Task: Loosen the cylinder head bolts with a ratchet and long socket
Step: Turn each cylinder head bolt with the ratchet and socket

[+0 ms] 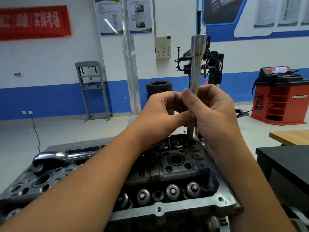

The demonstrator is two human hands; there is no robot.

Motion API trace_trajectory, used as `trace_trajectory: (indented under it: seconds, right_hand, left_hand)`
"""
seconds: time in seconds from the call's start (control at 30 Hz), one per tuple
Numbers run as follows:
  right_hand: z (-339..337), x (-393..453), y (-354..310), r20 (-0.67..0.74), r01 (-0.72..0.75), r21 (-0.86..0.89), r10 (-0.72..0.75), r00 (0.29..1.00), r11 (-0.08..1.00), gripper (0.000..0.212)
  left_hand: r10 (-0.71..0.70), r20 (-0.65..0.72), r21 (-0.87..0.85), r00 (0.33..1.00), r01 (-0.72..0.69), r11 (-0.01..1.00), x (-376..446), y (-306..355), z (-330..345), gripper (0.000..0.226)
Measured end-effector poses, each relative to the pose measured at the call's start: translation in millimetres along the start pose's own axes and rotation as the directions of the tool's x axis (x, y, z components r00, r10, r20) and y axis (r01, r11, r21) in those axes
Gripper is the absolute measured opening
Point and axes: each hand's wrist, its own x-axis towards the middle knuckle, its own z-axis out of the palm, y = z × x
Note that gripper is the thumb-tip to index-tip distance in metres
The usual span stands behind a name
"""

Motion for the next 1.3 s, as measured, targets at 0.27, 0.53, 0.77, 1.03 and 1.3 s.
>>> trace_trajectory:
  seconds: [0.27, 0.53, 0.77, 1.03, 1.3]
  right_hand:
    - [1.2, 0.6, -1.5, 0.033, -0.055, 0.024, 0.054, 0.998, 0.998, 0.028]
    - [1.0, 0.3, -2.3, -0.019, 0.005, -0.025, -0.005, 1.000, 1.000, 0.027]
    - [2.3, 0.5, -2.7, -0.014, -0.016, 0.008, 0.016, 1.000, 1.000, 0.026]
    - [0.8, 1.4, -2.1, 0.015, -0.021, -0.030, 0.022, 1.000, 0.999, 0.027]
    - [1.3, 1.8, 0.8, 0.005, 0.063, -0.068, -0.063, 0.998, 0.996, 0.022]
  left_hand:
    - [-0.048, 0.060, -0.059, 0.997, 0.051, 0.997, -1.4, 1.3, 0.2, 0.027]
    - [-0.025, 0.112, -0.130, 0.993, 0.040, 0.991, -3.2, 2.4, 0.5, 0.025]
    - [-0.004, 0.022, 0.022, 1.000, 0.003, 1.000, -1.9, 2.6, 0.4, 0.029]
    - [-0.036, 0.111, -0.069, 0.993, 0.044, 0.997, -2.3, 0.9, -0.3, 0.024]
    - [0.018, 0.077, 0.033, 0.997, -0.020, 0.999, -0.3, -1.6, -0.4, 0.022]
